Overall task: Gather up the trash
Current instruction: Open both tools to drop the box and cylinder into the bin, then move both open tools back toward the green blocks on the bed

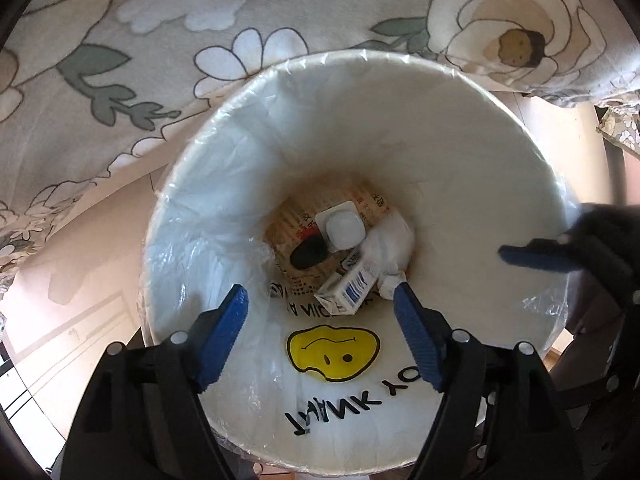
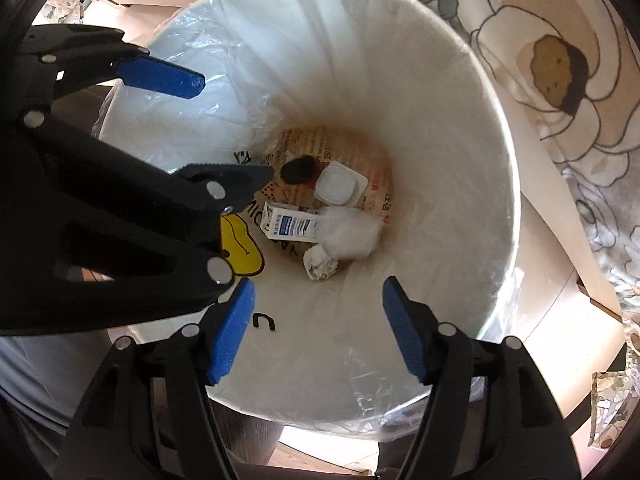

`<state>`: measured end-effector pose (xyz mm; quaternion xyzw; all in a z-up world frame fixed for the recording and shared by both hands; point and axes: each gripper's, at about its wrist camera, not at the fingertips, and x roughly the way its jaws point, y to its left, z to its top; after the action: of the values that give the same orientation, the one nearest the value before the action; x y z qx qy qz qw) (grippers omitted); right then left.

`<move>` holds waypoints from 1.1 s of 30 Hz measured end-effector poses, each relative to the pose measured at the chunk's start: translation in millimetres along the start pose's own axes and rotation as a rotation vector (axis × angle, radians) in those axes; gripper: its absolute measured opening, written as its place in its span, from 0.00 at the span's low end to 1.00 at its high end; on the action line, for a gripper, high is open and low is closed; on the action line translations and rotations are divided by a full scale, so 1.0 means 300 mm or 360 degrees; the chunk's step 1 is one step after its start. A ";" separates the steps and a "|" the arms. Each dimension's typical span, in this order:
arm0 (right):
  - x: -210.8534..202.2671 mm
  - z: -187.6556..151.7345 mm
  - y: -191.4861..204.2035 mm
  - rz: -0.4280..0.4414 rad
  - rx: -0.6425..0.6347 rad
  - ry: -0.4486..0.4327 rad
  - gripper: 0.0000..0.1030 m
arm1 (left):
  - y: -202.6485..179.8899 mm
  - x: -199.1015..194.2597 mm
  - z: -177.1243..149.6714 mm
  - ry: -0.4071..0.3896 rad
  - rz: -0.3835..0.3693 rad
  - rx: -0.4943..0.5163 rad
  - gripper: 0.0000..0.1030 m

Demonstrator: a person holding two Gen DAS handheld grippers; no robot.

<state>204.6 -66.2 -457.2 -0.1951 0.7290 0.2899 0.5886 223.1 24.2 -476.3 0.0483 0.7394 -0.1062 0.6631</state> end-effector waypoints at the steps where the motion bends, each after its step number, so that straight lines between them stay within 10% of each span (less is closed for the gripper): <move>1: 0.003 -0.002 -0.002 0.0003 0.0003 -0.0002 0.65 | -0.004 0.000 -0.002 0.0000 0.0001 0.0005 0.75; 21: -0.195 -0.117 0.017 -0.0038 0.0108 -0.0120 0.65 | -0.061 -0.190 -0.132 -0.0109 0.0023 -0.0029 0.79; 33: -0.469 -0.260 0.083 -0.0245 -0.0074 -0.0296 0.65 | -0.113 -0.518 -0.220 -0.0417 0.0084 0.0030 0.83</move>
<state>163.5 -106.2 -304.9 -0.2364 0.6472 0.2774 0.6696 169.9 16.5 -312.7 0.0598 0.6438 -0.1009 0.7561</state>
